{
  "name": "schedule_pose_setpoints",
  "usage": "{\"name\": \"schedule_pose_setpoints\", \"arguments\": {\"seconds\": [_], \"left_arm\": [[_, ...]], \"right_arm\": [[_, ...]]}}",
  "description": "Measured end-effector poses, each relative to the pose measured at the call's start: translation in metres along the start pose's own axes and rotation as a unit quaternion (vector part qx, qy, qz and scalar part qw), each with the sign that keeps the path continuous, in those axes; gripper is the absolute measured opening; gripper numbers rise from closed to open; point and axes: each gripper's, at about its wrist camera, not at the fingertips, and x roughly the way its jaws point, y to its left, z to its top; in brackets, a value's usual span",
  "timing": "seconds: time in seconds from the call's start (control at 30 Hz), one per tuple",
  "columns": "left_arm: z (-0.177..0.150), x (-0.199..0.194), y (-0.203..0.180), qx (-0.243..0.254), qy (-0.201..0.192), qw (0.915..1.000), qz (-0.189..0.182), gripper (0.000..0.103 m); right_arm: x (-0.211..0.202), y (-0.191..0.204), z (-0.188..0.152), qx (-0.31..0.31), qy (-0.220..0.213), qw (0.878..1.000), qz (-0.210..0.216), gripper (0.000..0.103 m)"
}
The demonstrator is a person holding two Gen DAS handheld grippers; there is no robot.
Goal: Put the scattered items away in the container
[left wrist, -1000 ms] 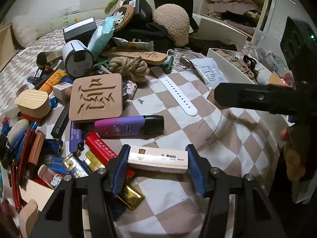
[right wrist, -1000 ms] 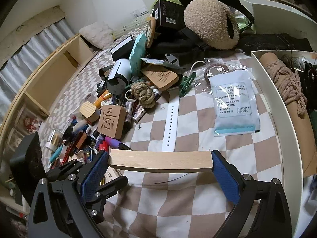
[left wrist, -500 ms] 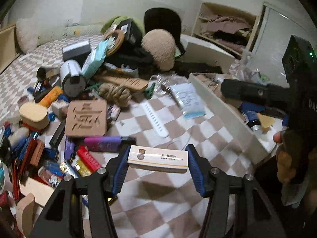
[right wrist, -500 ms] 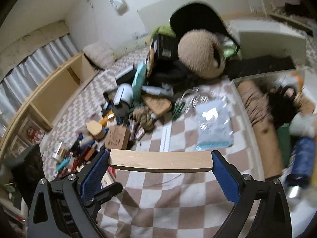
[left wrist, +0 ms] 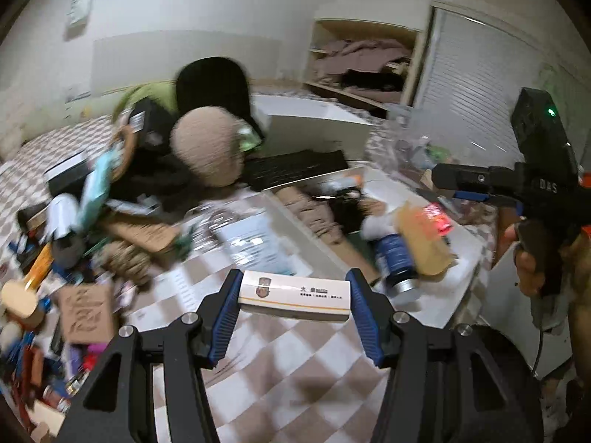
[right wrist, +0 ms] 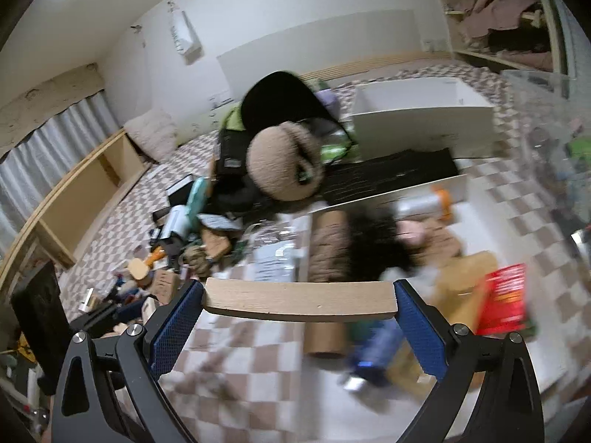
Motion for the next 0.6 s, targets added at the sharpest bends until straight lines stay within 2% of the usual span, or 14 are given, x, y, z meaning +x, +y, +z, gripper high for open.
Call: {"name": "schedule_pose_setpoints", "arguments": {"seconds": [0.33, 0.6], "left_arm": [[0.032, 0.051, -0.063, 0.053, 0.018, 0.9969, -0.055, 0.056], [0.025, 0.081, -0.090, 0.070, 0.050, 0.9928, -0.084, 0.056]], "right_arm": [[-0.024, -0.067, -0.011, -0.005, 0.021, 0.997, -0.068, 0.100], [-0.021, -0.103, -0.039, -0.016, 0.054, 0.994, -0.093, 0.100]]}}
